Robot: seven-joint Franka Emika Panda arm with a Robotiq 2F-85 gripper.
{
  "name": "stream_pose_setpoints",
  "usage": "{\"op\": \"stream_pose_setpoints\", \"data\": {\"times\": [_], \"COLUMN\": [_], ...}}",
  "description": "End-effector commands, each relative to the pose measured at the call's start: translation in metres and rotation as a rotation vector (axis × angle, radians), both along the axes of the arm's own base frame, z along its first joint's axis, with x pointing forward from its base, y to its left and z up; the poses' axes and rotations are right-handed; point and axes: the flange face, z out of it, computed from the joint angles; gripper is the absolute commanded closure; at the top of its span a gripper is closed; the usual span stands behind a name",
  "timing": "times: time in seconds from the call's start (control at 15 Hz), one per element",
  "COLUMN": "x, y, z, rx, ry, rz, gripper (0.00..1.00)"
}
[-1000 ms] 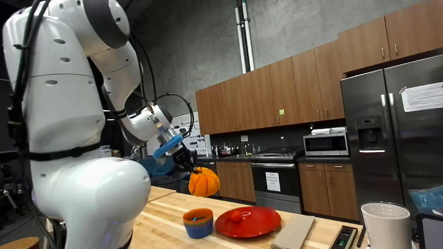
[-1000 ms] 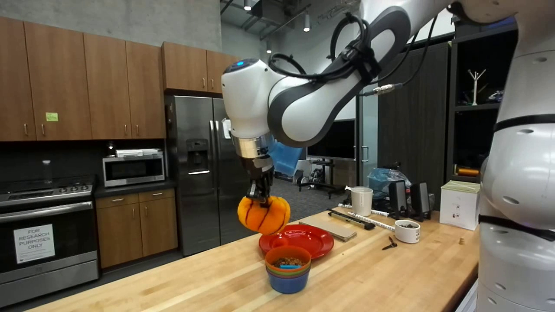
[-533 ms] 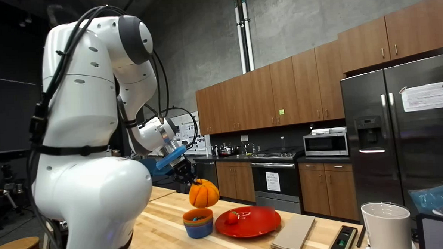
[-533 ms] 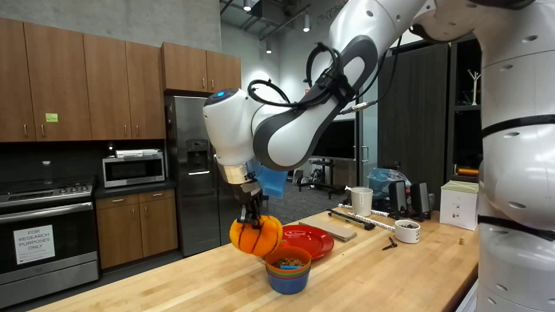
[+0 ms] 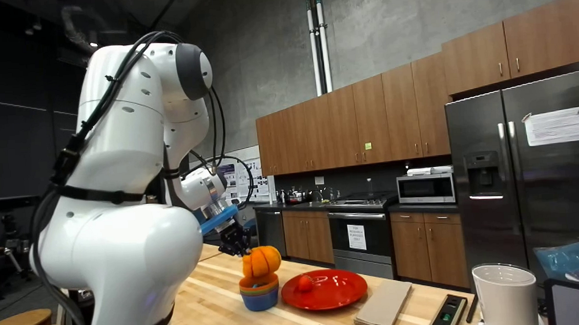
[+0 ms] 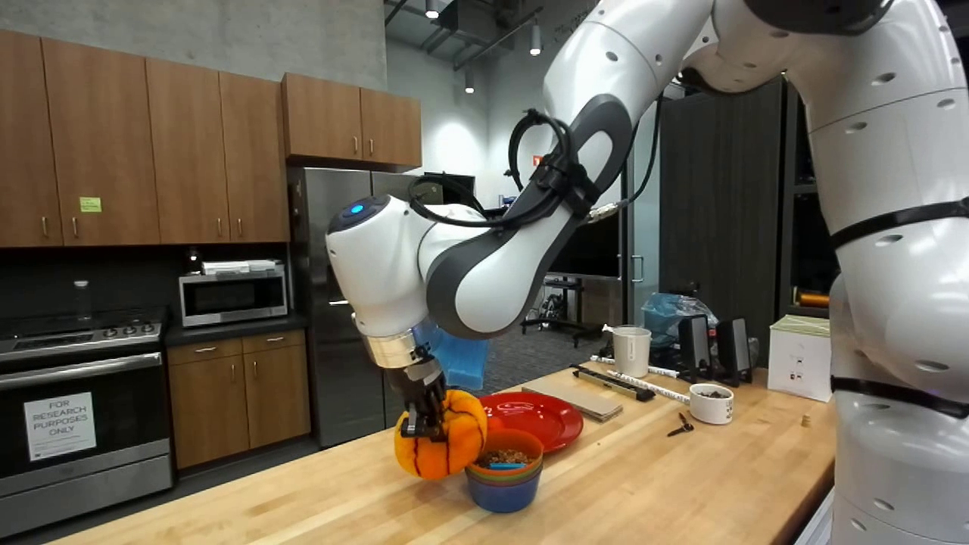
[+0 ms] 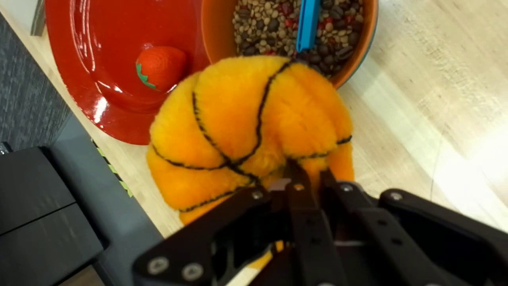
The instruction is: Move the orange plush toy to the left.
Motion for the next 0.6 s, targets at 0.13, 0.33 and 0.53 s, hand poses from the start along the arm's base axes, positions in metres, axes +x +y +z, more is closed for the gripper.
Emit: {"op": "stream_pose_setpoints", "data": {"times": [0.13, 0.33, 0.53], "x": [-0.0032, -0.0043, -0.0033], "y": [0.0067, 0.0086, 0.0070], "z": [-0.0040, -0.0079, -0.0097], "rx": [-0.008, -0.012, -0.015], "ry": [0.011, 0.019, 0.022], "rz": [0.009, 0.012, 0.008], "gripper": [0.81, 0.66, 0.66]}}
